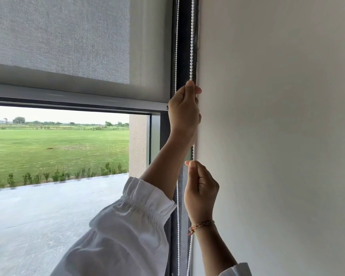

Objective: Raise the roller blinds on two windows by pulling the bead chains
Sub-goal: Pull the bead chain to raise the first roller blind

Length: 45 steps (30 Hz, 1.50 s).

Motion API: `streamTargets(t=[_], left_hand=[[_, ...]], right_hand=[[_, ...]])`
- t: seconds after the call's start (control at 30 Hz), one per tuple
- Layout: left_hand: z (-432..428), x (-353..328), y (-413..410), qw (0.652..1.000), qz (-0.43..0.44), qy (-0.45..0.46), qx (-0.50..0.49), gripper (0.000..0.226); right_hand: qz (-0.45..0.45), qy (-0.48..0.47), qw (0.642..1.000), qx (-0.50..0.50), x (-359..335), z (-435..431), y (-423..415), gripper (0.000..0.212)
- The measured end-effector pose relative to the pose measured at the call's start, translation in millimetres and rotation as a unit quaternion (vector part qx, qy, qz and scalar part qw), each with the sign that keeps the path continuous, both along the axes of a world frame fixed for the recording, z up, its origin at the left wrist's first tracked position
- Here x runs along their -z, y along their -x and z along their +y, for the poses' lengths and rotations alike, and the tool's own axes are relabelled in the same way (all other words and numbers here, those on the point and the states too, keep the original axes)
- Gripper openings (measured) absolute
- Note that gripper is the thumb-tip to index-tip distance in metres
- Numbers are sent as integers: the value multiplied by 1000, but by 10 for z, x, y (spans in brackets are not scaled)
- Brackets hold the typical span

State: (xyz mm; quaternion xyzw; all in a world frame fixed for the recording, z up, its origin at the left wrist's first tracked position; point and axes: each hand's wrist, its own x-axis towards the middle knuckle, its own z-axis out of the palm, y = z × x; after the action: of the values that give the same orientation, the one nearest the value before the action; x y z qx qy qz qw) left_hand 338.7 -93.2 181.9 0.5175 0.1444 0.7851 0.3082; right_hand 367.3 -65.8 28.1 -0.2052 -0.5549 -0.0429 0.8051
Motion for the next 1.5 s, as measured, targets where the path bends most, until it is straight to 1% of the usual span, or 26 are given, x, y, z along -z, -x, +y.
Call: streamTargets(t=[0.1,0.3,0.43,0.6,0.77,0.87,1.0,1.2,1.37,1.5], left_hand=[[18,-27,29,1000,1,-6,-16,37],[39,-14,58,1000,-2,-14,-26,38],[49,14,77,999,-4,-36,-30,37],[43,50,92,996,-10,-81,-30,36],[46,55,79,994,-13,-95,-52,35],[51,60,100,992,-12,-107,-72,32],[44,65,94,991,-11,-103,-85,31],[43,84,114,989,-6,-111,-96,31],[59,98,142,988,0,-115,-105,32],[95,156,132,988,-5,-101,-114,31]], right_hand=[[-4,3,1000,-7,-18,23,9,29],[-5,25,999,-24,-7,41,58,29],[-8,30,999,-25,-2,34,79,29],[-12,17,1000,-21,-25,10,61,29],[-18,10,1000,-15,-60,-24,20,30],[-21,-3,1000,-11,-63,-43,3,35],[-21,-4,1000,-6,-59,-29,2,29],[-26,-13,1000,5,-46,-4,13,28],[-32,-5,999,-13,-44,-21,57,24],[-47,1,999,-12,13,-1,85,24]])
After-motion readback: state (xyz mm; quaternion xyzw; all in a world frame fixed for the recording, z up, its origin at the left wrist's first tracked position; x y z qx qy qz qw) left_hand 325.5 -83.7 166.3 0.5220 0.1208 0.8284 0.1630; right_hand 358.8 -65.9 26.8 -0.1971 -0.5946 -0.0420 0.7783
